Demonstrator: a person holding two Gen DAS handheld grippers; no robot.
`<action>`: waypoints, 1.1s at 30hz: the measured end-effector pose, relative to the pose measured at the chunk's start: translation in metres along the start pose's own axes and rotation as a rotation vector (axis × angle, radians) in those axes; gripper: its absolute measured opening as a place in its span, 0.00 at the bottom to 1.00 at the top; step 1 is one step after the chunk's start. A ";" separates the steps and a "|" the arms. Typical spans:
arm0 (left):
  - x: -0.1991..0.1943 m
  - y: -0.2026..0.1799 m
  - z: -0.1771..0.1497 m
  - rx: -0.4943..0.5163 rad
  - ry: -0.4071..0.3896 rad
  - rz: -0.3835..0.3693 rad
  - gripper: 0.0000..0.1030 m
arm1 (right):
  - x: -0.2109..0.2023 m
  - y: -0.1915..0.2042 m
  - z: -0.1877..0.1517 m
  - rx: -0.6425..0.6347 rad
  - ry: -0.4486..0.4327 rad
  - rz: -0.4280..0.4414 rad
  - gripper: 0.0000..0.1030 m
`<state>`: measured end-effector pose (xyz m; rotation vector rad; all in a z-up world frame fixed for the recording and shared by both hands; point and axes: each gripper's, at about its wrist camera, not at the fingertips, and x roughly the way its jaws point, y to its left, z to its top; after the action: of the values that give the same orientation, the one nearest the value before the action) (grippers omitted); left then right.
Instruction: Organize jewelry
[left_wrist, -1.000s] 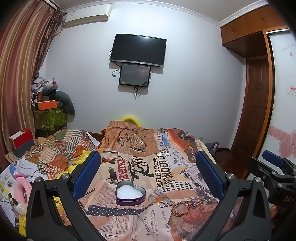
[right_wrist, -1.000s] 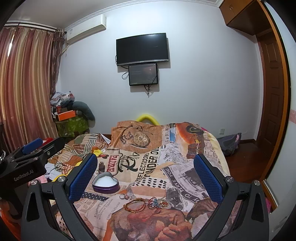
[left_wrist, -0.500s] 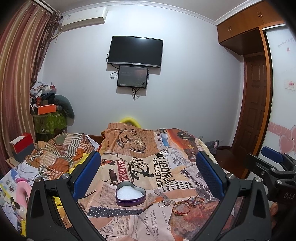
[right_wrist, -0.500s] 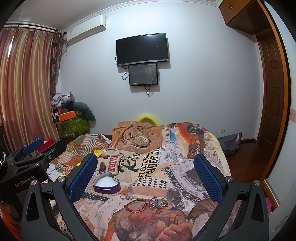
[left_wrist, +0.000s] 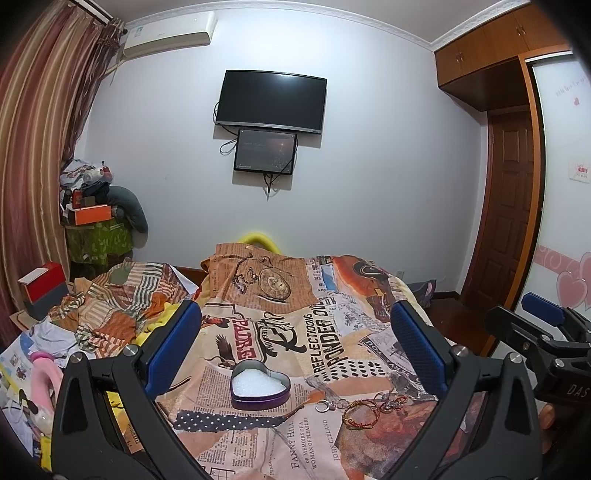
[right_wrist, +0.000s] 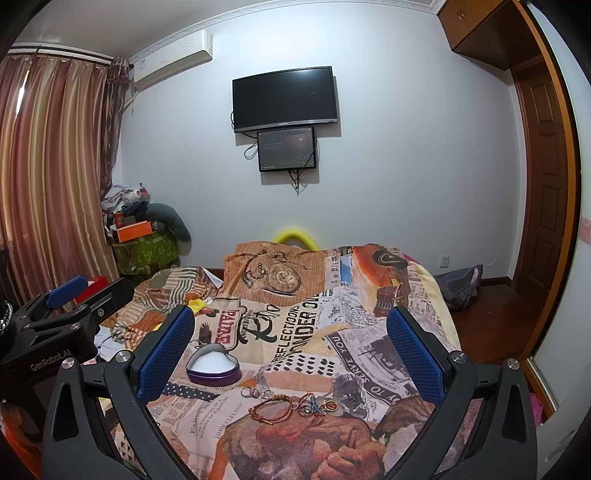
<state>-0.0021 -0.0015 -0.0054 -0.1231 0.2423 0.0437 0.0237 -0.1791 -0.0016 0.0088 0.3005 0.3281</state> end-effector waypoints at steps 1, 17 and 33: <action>0.000 0.000 0.000 0.000 0.000 0.001 1.00 | 0.000 0.001 0.000 0.001 -0.001 0.001 1.00; 0.000 0.000 0.001 0.005 0.001 -0.001 1.00 | -0.001 0.001 0.001 -0.001 -0.002 -0.001 1.00; 0.026 -0.003 -0.009 0.022 0.060 0.003 1.00 | 0.021 -0.016 -0.007 0.017 0.054 -0.026 1.00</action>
<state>0.0213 -0.0046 -0.0198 -0.1026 0.3027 0.0405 0.0458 -0.1881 -0.0155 0.0126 0.3565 0.3001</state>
